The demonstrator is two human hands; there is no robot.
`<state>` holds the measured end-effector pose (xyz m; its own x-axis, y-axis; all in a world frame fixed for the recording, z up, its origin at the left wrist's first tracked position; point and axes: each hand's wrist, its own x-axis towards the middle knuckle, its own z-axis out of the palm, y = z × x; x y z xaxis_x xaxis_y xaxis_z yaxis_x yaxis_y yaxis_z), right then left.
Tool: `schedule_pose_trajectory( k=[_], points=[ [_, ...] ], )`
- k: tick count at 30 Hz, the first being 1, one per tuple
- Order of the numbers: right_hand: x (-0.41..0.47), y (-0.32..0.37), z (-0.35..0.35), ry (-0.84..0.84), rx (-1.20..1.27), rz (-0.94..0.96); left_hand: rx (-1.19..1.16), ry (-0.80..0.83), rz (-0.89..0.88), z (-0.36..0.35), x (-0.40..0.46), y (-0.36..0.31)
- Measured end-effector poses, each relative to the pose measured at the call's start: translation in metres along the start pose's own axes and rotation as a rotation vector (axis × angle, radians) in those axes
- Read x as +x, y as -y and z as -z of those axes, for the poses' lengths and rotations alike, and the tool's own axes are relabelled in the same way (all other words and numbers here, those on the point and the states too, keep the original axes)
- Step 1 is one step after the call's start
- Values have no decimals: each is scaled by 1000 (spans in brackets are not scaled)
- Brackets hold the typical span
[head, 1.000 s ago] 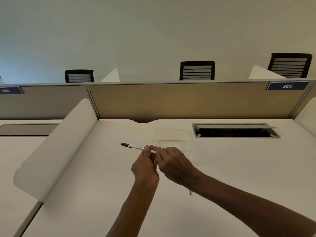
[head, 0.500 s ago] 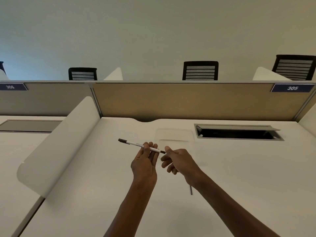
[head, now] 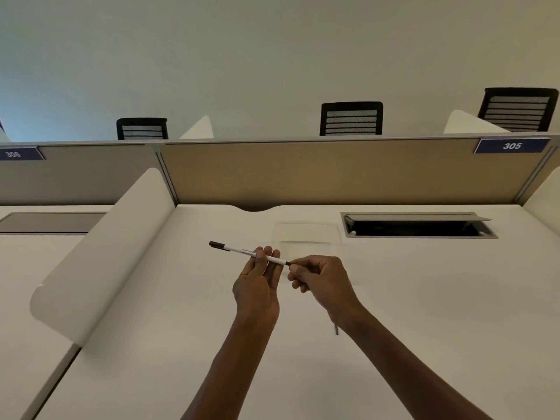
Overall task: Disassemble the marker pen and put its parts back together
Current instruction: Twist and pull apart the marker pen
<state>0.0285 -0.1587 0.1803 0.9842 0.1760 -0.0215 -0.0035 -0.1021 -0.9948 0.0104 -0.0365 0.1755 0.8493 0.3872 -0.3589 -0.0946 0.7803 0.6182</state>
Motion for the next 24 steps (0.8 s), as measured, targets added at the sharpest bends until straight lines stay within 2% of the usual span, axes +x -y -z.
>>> schedule_pose_trajectory(
  k=[4, 9, 18, 24],
  points=[
    [-2, 1, 1, 20, 91, -38, -9, 0, 17, 2, -3, 2],
    [-3, 3, 1, -34, 31, -156, -23, -6, 31, 1, -6, 3],
    [-7, 1, 4, -68, -60, 4, -32, -24, 48, 2, -6, 4],
    [-7, -2, 4, -76, -4, -5, -56, -23, 56, 3, -7, 4]
  ],
)
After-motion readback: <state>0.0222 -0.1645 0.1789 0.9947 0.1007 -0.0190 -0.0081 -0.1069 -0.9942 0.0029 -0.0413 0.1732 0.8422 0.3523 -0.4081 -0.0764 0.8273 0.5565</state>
